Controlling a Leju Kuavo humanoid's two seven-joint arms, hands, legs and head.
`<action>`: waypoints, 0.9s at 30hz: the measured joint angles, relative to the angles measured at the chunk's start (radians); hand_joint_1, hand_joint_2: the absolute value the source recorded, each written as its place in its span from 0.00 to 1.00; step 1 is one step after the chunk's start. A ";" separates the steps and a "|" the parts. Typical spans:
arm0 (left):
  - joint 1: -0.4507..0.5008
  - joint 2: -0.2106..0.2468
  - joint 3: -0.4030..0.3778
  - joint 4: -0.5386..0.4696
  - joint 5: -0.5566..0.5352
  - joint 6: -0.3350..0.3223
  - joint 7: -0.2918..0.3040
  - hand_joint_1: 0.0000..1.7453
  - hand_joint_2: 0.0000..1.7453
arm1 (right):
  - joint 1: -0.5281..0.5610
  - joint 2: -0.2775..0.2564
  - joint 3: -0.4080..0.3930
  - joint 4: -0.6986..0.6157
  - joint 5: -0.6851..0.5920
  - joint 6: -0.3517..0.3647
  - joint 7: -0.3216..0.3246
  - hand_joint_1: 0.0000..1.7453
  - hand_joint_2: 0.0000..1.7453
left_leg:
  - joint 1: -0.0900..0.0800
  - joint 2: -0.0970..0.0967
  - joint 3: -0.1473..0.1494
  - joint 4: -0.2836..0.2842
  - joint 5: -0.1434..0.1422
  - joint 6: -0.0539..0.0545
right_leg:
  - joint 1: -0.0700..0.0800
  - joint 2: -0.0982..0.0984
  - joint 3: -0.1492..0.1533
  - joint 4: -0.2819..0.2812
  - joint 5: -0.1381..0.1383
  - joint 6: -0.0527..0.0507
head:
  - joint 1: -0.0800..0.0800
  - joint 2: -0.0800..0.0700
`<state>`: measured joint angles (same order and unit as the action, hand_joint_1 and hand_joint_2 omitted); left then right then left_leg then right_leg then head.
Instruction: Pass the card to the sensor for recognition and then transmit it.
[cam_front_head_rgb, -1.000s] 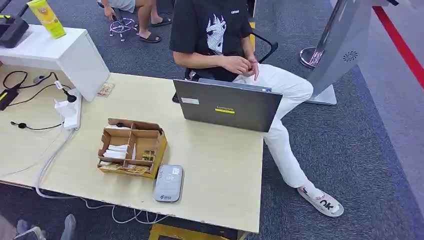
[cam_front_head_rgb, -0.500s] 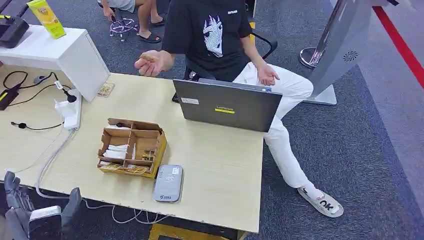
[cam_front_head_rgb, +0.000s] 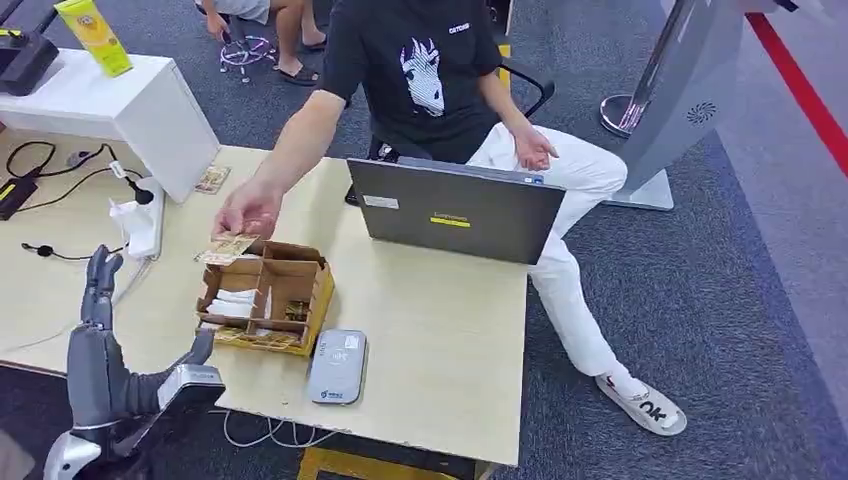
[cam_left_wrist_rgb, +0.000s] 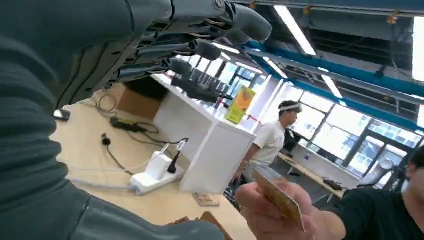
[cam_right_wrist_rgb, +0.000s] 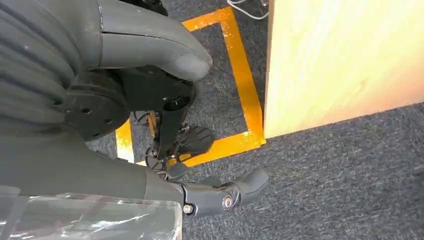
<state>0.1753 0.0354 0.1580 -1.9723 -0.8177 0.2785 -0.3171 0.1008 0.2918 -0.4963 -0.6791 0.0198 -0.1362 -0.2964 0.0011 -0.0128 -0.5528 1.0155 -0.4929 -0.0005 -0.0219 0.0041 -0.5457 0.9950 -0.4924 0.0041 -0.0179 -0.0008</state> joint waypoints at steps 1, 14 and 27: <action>-0.014 0.017 -0.009 0.004 -0.027 -0.008 0.008 0.00 1.00 | -0.003 0.000 0.002 0.005 0.003 0.000 -0.004 0.00 1.00 | 0.000 0.000 0.000 0.000 0.000 0.000 | 0.000 0.000 0.000 0.000 0.000 0.000 | 0.000 0.000; -0.199 0.208 -0.117 0.100 -0.379 -0.085 0.120 0.00 1.00 | -0.066 -0.010 0.046 0.088 0.044 0.000 -0.063 0.00 1.00 | 0.000 -0.001 0.000 0.000 0.002 -0.001 | 0.000 0.000 0.000 0.001 0.000 0.000 | 0.000 0.000; -0.304 0.343 -0.184 0.184 -0.704 -0.113 0.274 1.00 1.00 | -0.130 -0.017 0.082 0.159 0.043 0.000 -0.119 0.00 1.00 | 0.000 -0.001 -0.001 0.000 0.003 -0.001 | 0.000 0.000 -0.001 0.001 0.001 -0.001 | 0.000 0.000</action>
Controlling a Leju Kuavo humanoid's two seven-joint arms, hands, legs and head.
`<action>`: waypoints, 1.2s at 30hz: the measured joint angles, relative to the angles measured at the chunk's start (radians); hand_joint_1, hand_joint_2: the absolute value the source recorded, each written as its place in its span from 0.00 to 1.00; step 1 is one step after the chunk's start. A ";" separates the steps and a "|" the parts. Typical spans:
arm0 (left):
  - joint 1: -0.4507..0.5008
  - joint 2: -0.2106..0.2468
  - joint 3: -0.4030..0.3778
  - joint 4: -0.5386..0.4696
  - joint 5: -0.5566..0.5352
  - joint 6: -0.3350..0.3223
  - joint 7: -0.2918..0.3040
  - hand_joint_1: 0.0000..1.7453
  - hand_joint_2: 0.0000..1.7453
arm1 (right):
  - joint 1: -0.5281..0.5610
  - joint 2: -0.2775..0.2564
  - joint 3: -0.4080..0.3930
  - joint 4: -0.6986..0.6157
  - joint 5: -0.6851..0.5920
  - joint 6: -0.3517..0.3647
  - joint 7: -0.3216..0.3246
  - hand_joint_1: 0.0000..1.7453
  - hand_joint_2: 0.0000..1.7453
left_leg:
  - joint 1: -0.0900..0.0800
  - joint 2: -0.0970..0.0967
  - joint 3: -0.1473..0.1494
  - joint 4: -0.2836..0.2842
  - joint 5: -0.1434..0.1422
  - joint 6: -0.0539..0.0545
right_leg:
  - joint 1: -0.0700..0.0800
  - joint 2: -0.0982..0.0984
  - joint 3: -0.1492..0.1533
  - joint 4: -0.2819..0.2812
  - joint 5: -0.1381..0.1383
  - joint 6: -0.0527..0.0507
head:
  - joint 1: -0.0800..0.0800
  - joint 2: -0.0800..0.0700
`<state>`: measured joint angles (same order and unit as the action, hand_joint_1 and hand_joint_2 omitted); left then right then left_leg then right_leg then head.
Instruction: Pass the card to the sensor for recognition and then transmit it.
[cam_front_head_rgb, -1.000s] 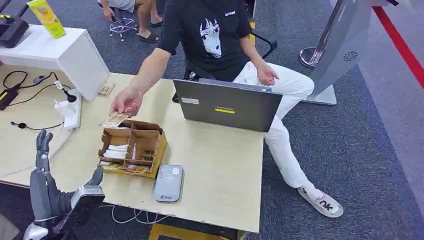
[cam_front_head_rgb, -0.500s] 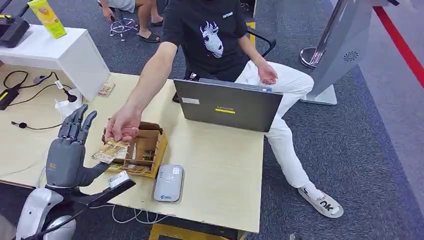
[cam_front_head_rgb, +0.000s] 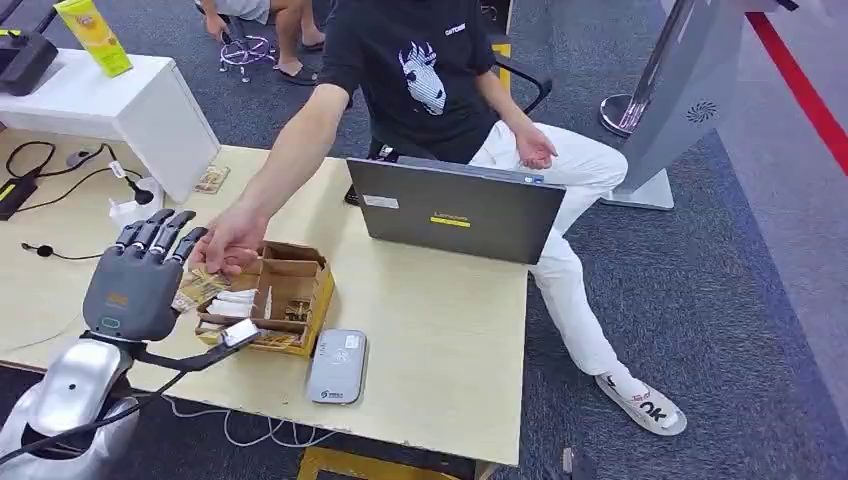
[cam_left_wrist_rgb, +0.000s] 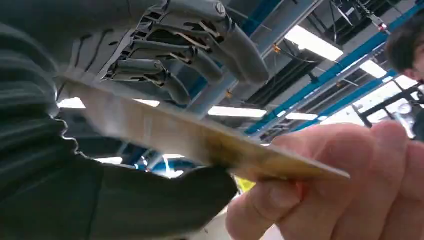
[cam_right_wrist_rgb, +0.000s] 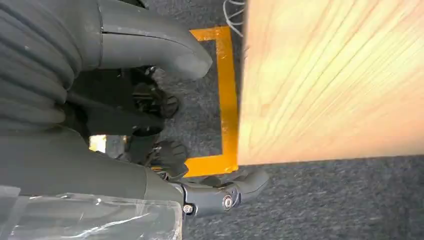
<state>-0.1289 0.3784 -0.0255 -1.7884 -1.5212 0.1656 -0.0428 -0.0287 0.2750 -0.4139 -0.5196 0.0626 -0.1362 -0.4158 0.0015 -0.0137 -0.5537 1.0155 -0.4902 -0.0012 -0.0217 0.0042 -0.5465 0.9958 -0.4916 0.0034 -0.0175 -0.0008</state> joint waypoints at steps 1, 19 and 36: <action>-0.005 0.003 -0.001 0.003 -0.018 0.001 0.007 1.00 1.00 | -0.006 0.000 0.001 0.004 -0.001 0.000 -0.005 0.00 1.00 | 0.000 0.000 0.000 0.000 0.000 0.000 | 0.000 0.000 0.000 0.000 0.000 0.000 | 0.000 0.000; -0.002 -0.117 -0.067 0.011 -0.047 0.034 0.014 1.00 1.00 | -0.012 -0.001 0.029 -0.005 -0.022 0.000 0.009 0.00 1.00 | 0.000 -0.001 -0.001 0.000 0.000 0.000 | 0.000 0.000 -0.001 -0.001 0.000 0.000 | 0.000 0.000; -0.002 -0.145 -0.116 0.011 -0.047 0.034 0.024 1.00 1.00 | -0.013 -0.001 0.036 -0.007 -0.022 0.000 0.010 0.00 1.00 | 0.000 -0.001 -0.001 0.000 0.000 0.000 | 0.000 0.000 -0.001 0.000 0.000 0.000 | 0.000 0.000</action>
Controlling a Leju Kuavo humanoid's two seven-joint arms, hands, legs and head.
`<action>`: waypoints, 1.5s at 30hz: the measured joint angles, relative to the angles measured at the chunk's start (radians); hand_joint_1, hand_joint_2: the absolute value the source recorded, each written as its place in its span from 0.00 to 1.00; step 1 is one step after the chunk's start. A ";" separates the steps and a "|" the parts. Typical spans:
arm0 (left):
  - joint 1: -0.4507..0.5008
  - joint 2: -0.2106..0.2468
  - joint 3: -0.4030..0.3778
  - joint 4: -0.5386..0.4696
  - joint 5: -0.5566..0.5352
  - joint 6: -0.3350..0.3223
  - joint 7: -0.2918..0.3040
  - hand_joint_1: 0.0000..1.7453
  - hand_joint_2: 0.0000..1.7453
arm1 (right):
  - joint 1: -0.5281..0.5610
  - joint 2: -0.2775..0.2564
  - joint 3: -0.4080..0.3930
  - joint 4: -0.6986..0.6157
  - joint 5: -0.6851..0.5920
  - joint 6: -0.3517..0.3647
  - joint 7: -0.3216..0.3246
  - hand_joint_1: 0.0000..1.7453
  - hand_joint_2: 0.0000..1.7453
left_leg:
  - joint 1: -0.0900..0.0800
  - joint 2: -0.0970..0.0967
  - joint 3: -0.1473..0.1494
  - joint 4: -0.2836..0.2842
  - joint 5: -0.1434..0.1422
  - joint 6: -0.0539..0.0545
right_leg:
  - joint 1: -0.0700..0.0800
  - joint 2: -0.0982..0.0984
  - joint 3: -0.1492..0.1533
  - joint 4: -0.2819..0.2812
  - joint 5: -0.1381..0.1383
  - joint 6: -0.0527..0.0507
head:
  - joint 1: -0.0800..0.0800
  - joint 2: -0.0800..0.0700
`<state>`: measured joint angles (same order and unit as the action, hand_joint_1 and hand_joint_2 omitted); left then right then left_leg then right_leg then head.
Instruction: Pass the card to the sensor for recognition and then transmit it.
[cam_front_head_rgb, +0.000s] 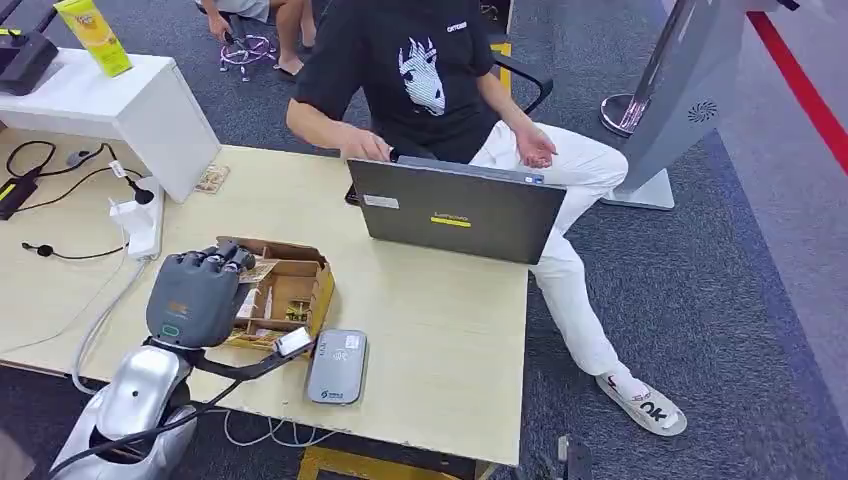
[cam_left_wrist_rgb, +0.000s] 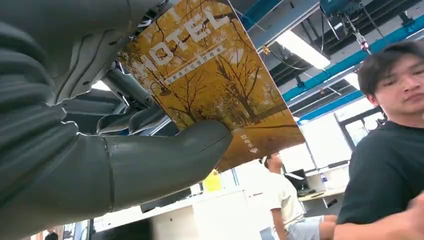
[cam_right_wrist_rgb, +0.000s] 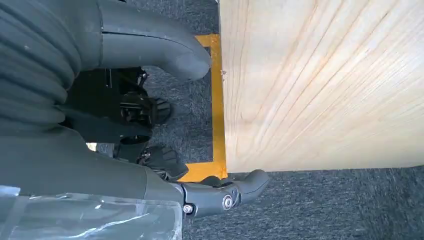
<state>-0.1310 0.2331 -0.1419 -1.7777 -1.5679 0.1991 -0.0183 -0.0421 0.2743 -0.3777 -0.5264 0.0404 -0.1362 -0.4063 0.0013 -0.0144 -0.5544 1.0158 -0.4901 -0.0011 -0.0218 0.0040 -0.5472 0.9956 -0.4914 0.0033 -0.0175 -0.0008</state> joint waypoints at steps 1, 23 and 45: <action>0.000 -0.001 -0.001 0.000 0.000 0.000 0.000 1.00 1.00 | 0.000 0.000 0.000 0.000 0.000 0.000 0.000 0.00 1.00 | 0.000 0.000 0.000 0.000 0.000 0.000 | 0.000 0.000 0.000 0.000 0.000 0.000 | 0.000 0.000; 0.013 -0.058 -0.177 0.203 0.038 -0.148 -0.045 1.00 1.00 | -0.008 -0.001 0.035 0.005 -0.013 0.000 0.000 0.00 1.00 | 0.000 -0.001 0.000 0.000 0.000 0.000 | 0.000 -0.001 0.000 0.000 0.000 0.000 | 0.000 0.000; 0.028 -0.058 -0.187 0.241 0.014 -0.089 -0.068 1.00 1.00 | -0.012 -0.005 0.055 0.023 -0.032 0.000 -0.016 0.00 1.00 | 0.000 -0.001 0.000 0.000 0.000 0.000 | 0.000 -0.001 0.000 0.000 0.000 0.000 | 0.000 0.000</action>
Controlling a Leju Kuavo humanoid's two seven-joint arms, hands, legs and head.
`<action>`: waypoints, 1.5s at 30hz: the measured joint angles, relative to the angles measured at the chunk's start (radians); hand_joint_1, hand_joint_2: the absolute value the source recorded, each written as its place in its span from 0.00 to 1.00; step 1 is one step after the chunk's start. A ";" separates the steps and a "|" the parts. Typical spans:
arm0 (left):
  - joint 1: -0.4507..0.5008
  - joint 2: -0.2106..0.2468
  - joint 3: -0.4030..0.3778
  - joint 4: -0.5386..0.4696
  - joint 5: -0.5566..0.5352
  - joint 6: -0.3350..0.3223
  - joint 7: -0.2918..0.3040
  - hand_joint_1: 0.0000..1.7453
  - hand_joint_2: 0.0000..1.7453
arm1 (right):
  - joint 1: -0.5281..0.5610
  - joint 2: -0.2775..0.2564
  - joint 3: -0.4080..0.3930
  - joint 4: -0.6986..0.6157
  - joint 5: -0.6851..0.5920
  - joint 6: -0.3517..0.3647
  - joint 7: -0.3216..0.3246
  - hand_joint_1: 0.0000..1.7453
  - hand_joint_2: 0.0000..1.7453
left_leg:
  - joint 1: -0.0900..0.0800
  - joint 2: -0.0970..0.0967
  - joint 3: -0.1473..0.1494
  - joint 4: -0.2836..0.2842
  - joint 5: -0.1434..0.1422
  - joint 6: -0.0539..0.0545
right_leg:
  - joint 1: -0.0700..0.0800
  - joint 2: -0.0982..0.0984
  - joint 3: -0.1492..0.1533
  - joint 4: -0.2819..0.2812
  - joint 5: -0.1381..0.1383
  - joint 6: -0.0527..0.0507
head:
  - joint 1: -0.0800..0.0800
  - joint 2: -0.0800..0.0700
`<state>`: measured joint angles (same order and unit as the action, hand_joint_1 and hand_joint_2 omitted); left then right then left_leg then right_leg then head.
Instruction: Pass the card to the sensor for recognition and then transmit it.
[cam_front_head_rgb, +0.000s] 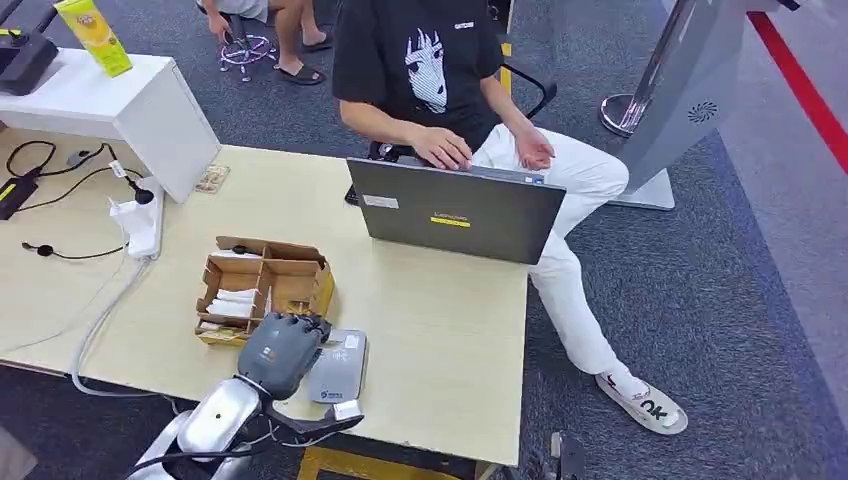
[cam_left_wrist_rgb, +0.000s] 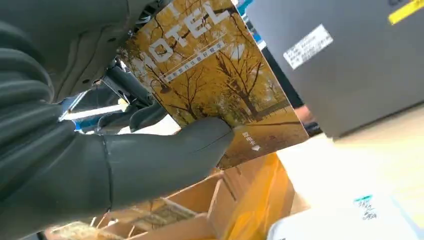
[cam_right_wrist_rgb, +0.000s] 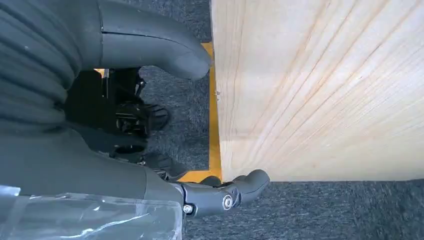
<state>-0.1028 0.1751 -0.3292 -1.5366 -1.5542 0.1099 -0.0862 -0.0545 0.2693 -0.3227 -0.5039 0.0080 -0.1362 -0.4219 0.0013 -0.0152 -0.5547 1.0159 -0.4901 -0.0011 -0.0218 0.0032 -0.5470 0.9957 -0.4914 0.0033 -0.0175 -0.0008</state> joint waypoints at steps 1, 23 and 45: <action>0.000 0.000 -0.006 0.005 -0.007 0.009 -0.007 1.00 1.00 | 0.000 0.000 0.002 0.000 -0.001 0.000 0.000 0.00 1.00 | 0.000 0.000 0.000 0.000 0.000 0.000 | 0.000 0.000 0.000 0.000 0.000 0.000 | 0.000 0.000; 0.035 0.029 -0.061 0.089 -0.006 0.013 -0.016 1.00 1.00 | -0.006 -0.001 0.023 0.014 -0.016 0.000 -0.003 0.00 1.00 | 0.000 0.000 0.000 0.000 0.000 0.000 | 0.000 0.000 0.000 0.000 0.000 0.000 | 0.000 0.000; -0.003 0.036 -0.040 -0.061 0.009 0.078 0.014 1.00 1.00 | -0.005 -0.001 0.026 0.007 -0.030 0.000 0.022 0.00 1.00 | 0.000 0.000 0.000 0.000 0.000 0.000 | 0.000 0.000 0.000 0.000 0.000 0.000 | 0.000 0.000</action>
<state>-0.1063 0.2113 -0.3697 -1.5972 -1.5454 0.1881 -0.0725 -0.0597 0.2686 -0.2972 -0.4970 -0.0221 -0.1362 -0.4002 0.0013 -0.0156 -0.5544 1.0159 -0.4900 -0.0012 -0.0218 0.0029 -0.5468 0.9957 -0.4913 0.0033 -0.0172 -0.0008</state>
